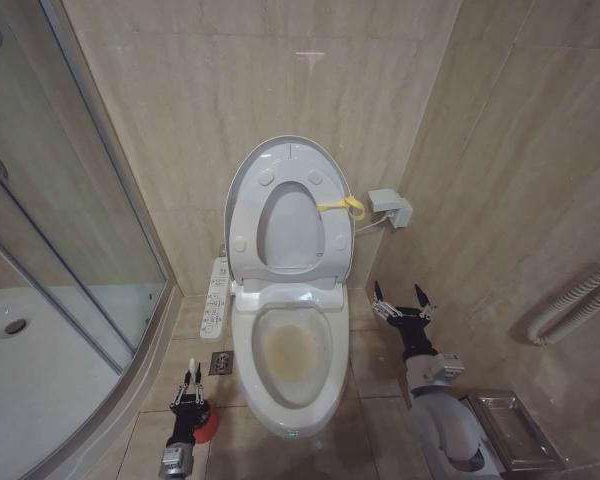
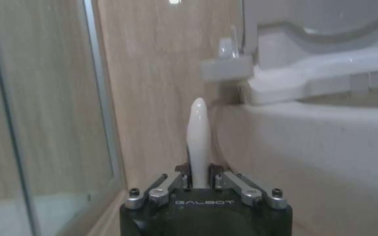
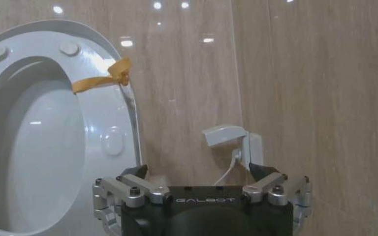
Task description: Open the toilet lid, clean the toilet bowl with a toilet brush, close the toilet lid, and flush.
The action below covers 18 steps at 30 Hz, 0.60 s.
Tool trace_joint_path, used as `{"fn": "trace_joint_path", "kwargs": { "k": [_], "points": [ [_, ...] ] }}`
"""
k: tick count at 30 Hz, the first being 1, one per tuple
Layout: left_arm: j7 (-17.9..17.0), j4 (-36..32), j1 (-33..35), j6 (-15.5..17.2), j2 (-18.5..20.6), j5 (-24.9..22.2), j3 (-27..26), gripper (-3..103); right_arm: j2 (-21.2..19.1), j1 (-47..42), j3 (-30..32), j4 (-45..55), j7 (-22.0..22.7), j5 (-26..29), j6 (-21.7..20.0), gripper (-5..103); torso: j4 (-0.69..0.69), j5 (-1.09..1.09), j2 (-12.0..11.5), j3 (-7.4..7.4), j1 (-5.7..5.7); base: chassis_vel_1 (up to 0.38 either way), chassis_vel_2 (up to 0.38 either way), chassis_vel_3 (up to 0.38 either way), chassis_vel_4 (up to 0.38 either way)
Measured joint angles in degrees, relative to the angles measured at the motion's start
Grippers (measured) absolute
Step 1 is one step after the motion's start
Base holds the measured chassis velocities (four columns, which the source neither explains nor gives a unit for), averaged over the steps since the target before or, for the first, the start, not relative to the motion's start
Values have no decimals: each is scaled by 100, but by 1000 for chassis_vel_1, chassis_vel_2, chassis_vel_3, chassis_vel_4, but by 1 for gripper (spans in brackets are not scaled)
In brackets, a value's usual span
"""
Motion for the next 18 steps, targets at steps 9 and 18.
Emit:
{"fn": "trace_joint_path", "kwargs": {
  "k": [9,18],
  "points": [
    [429,611,-389,7,-22,-127,6,18,0,0,0,0,0,0,0,100,-1,0,0,-1,0,0,0,0,0],
    [471,775,-360,31,-15,254,-155,18,0,0,0,0,0,0,0,100,-1,1,0,-1,0,0,0,0,0]
  ]
}}
